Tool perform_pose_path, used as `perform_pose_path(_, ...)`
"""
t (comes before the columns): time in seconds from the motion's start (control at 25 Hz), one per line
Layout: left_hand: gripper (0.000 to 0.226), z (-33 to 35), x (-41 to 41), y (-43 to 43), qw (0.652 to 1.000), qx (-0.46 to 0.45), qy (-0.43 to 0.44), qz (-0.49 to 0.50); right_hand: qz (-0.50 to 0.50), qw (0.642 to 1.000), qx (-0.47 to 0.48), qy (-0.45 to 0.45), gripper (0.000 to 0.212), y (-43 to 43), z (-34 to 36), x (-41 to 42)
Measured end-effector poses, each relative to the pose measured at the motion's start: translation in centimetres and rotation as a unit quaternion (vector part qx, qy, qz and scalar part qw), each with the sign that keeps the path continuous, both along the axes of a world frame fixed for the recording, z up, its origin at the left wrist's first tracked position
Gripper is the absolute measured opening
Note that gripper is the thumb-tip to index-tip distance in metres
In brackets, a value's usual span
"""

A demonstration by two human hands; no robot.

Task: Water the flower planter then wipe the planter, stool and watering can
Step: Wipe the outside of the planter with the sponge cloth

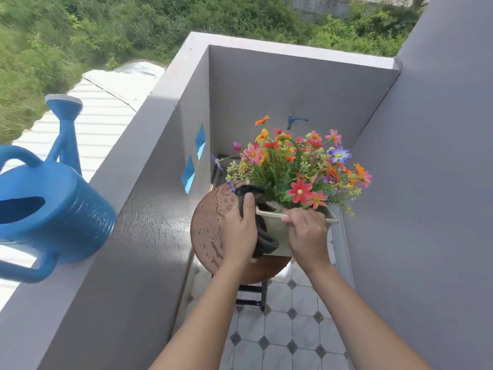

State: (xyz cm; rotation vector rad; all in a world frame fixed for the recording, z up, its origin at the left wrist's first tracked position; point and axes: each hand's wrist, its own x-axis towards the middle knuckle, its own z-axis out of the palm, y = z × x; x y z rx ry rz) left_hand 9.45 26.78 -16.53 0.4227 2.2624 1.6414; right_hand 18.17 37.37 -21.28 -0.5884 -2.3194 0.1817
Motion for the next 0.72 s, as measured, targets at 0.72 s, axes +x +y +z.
perform_pose_path(0.72, 0.029, -2.3, 0.6, 0.7, 0.992, 0.081, 0.047, -0.083, 0.011, 0.996, -0.069, 0.055, 0.029, 3.1, 0.6, 1.1)
